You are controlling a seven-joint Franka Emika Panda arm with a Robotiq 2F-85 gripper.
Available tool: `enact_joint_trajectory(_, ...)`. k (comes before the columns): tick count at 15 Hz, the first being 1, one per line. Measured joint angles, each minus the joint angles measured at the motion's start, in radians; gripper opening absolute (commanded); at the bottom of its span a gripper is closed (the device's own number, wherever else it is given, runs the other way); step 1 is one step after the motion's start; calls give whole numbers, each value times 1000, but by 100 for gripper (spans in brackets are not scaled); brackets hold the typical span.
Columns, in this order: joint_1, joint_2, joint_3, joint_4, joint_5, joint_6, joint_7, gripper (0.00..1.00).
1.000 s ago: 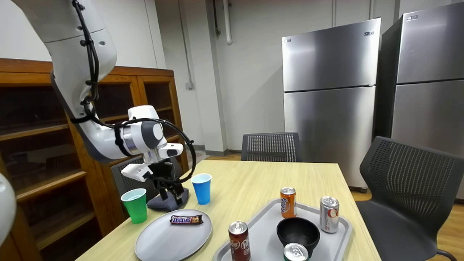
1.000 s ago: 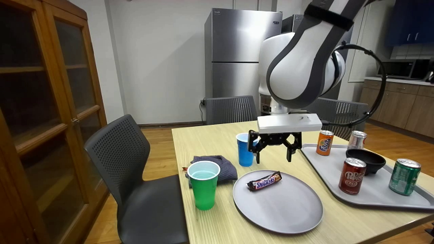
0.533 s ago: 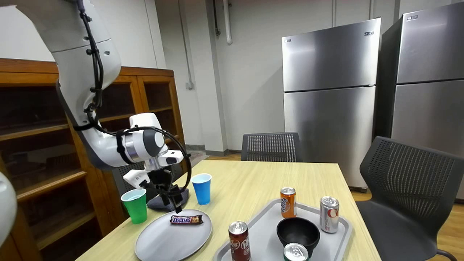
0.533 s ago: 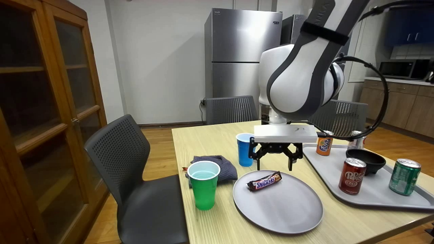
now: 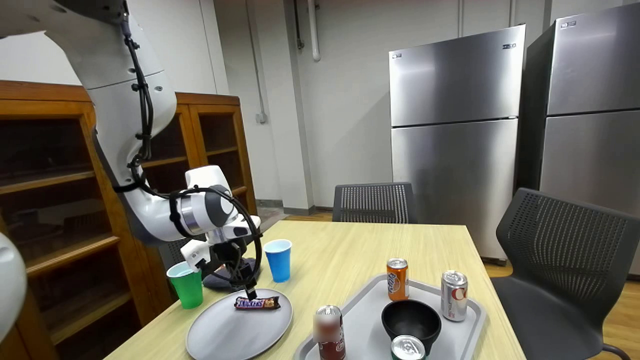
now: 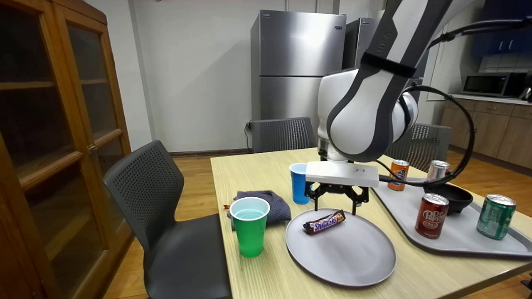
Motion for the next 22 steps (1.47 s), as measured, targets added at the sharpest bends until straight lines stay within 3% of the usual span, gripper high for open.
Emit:
enact_joint_trajectory(11,62,125,-51,99,23,6,76,100)
enact_joint_trajectory(22,68,204,-63,166,100,6,84,100)
